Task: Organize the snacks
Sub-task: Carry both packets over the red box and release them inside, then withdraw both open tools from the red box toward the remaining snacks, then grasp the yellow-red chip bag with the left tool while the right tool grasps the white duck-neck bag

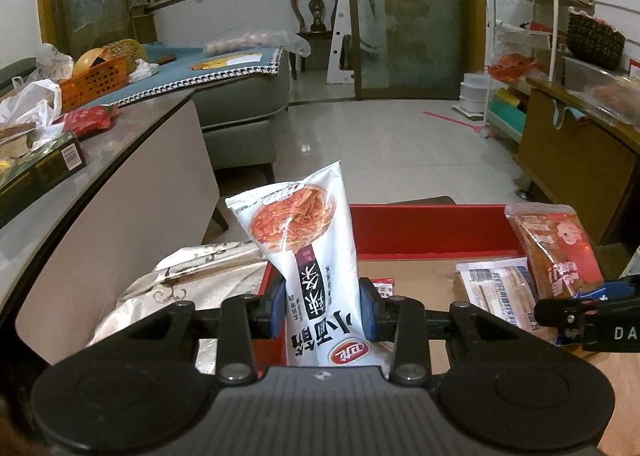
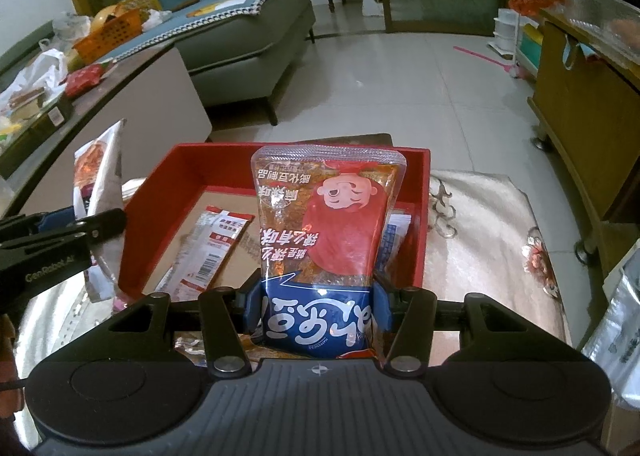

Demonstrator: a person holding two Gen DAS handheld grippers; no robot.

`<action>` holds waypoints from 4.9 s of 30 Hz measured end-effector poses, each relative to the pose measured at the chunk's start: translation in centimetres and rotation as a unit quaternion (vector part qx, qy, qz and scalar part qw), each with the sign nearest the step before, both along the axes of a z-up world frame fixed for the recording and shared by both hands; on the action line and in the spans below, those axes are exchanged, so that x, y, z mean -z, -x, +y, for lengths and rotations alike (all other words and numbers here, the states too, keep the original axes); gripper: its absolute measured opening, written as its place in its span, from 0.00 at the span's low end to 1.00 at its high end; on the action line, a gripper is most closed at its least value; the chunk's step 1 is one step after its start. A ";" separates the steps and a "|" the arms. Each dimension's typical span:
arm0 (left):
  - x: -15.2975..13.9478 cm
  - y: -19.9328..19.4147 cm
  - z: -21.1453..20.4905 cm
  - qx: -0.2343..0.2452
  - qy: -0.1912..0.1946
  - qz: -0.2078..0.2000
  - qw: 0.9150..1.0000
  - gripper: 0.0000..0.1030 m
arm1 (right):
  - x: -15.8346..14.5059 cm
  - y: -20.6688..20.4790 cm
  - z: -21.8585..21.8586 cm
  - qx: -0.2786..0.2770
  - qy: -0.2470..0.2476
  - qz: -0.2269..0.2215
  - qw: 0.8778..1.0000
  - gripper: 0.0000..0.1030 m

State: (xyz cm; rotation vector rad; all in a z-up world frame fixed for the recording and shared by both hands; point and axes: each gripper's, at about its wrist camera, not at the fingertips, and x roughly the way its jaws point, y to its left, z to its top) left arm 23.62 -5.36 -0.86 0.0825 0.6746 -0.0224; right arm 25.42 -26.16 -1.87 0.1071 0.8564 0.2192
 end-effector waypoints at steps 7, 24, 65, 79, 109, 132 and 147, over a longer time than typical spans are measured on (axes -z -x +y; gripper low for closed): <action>-0.1 -0.3 -0.2 0.004 0.000 -0.003 1.000 0.30 | 0.2 -0.4 0.0 -0.001 -0.004 0.003 1.000 0.59; 2.5 -3.8 -2.8 0.017 -0.067 0.006 0.998 0.31 | 2.7 -3.0 0.5 -0.009 -0.020 0.014 1.000 0.61; -0.9 6.5 4.7 -0.014 0.007 0.053 0.998 0.59 | -2.7 2.8 0.9 -0.014 -0.001 -0.029 0.999 0.82; 2.6 12.7 5.2 -0.010 0.061 0.134 0.989 0.59 | -1.2 8.8 3.4 -0.050 0.006 0.016 0.999 0.83; 7.0 12.4 1.7 0.021 0.057 0.202 0.978 0.46 | 5.0 3.1 0.2 -0.063 0.006 0.087 0.994 0.84; 6.9 12.6 2.0 0.038 0.064 0.217 0.973 0.46 | 5.9 3.9 3.5 -0.163 0.095 0.095 0.977 0.86; 6.8 12.2 2.4 0.037 0.072 0.226 0.971 0.50 | 5.8 5.9 3.5 -0.164 0.005 0.146 0.976 0.49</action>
